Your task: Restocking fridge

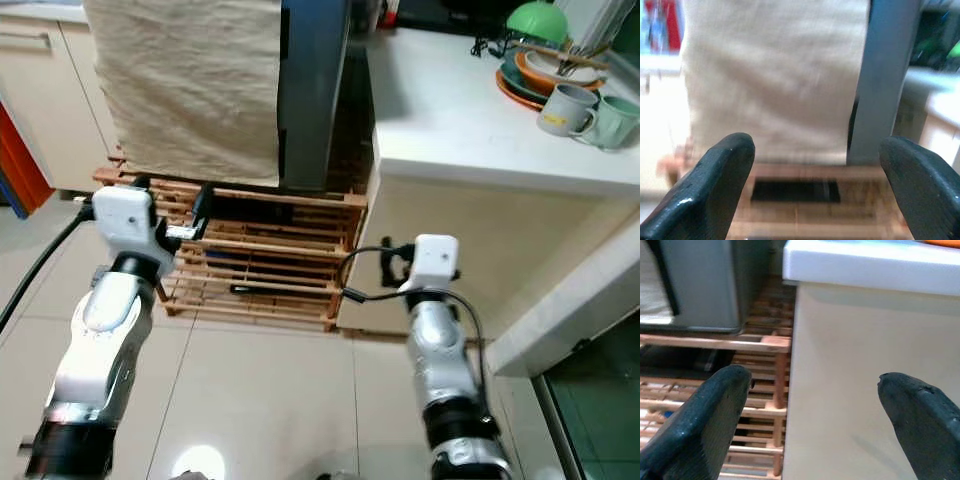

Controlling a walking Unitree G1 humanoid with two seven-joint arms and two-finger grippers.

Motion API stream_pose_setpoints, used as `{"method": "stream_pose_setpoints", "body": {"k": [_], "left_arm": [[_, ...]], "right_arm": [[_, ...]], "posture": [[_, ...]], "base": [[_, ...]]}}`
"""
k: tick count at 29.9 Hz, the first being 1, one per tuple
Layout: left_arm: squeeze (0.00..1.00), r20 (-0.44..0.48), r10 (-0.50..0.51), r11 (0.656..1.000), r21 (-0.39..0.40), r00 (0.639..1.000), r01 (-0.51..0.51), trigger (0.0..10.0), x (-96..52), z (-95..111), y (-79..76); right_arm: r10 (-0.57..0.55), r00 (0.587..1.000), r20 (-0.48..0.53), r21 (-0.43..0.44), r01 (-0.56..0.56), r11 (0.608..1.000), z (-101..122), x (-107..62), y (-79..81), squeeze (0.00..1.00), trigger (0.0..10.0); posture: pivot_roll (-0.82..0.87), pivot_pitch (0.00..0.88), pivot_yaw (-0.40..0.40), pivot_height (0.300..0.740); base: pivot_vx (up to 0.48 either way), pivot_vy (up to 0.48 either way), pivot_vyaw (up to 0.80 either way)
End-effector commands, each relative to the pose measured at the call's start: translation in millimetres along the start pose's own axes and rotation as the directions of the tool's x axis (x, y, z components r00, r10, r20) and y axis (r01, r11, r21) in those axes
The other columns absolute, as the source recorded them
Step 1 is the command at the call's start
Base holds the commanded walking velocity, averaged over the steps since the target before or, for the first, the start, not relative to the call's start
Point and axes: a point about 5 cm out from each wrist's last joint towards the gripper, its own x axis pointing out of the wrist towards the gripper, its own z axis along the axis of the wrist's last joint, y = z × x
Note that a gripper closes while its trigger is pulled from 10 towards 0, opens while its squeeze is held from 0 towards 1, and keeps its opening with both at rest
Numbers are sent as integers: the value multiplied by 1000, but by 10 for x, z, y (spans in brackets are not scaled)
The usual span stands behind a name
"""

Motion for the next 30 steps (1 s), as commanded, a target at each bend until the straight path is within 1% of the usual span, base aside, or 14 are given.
{"method": "stream_pose_setpoints", "body": {"k": [1, 3, 6, 7, 9, 13, 14, 18, 19, 20, 21, 23, 25, 30], "left_arm": [[1000, 7, -49, 999, 9, 999, 49, 10000, 34, 23, -75], [1000, -16, -60, 998, 19, 998, 61, 10000, 62, -31, -88], [1000, -59, -53, 998, 20, 997, 55, 10000, 134, -74, -96], [1000, -96, -52, 999, 11, 994, 53, 10000, 170, -115, -103], [1000, -121, -39, 999, 31, 992, 43, 10000, 181, -151, -64], [1000, -125, -29, 999, 34, 992, 34, 10000, 206, -158, 6], [1000, -120, -28, 998, 44, 992, 33, 10000, 239, -155, 24], [1000, -115, -39, 998, 50, 993, 45, 10000, 275, -140, 14], [0, -110, -44, 997, 56, 993, 50, 10000, 280, -129, 12], [0, -108, -46, 997, 60, 993, 53, 10000, 283, -123, 12], [0, -110, -34, 998, 55, 993, 40, 10000, 296, -119, 26], [0, -111, -32, 998, 55, 993, 38, 10000, 302, -118, 32], [0, -118, -18, 997, 68, 993, 26, 10000, 311, -125, 54], [0, -137, 10, 999, 38, 991, -4, 10000, 306, -180, 112]], "right_arm": [[35, 994, 100, 5, -36, 999, 149, 10, 18, 1000, 10000], [53, 988, 144, -16, -51, 999, 191, -1, 20, 1000, 10000], [-47, 992, 116, 24, 44, 999, 152, -10, -141, 1000, 10000], [-69, 991, 111, 8, 68, 998, 126, -17, -211, 1000, 10000], [-87, 990, 109, 15, 85, 996, 121, -17, -248, 1000, 10000], [-70, 990, 120, 33, 66, 997, 144, -10, -221, 1000, 10000], [-47, 990, 135, 11, 46, 999, 162, -6, -178, 1000, 10000], [-69, 993, 96, -3, 70, 998, 129, 26, -180, 1000, 10000], [-65, 995, 79, -26, 67, 997, 114, 42, -172, 1000, 10000], [-60, 996, 70, -43, 63, 997, 105, 52, -165, 1000, 10000], [-40, 997, 65, -54, 44, 998, 111, 72, -134, 0, 10000], [-35, 997, 66, -54, 39, 998, 118, 77, -124, 0, 10000], [-16, 997, 72, -85, 22, 996, 132, 83, -104, 0, 10000], [-6, 998, 63, -71, 11, 997, 90, 67, -91, 0, 10000]], "posture": [[35, 0, -88, 740], [9, 0, -72, 740], [-19, 0, -44, 740], [-30, 0, -40, 740], [-39, 0, -36, 740], [-46, 0, -39, 740], [-47, 0, -41, 740], [-39, 0, -52, 740], [-38, 0, -54, 740], [-38, 0, -54, 740], [-35, 0, -60, 740], [-36, 0, -61, 740], [-35, 0, -62, 740], [-35, 0, -57, 740]], "base": [[0, 0, 0], [0, 0, 0], [0, 0, 0], [0, 0, 0], [0, 0, 0], [0, 0, 0], [0, 0, 0], [0, 0, 0], [0, 469, 0], [0, 469, 0], [0, 465, 0], [0, 465, 0], [0, 465, 0], [0, 465, 0]]}}
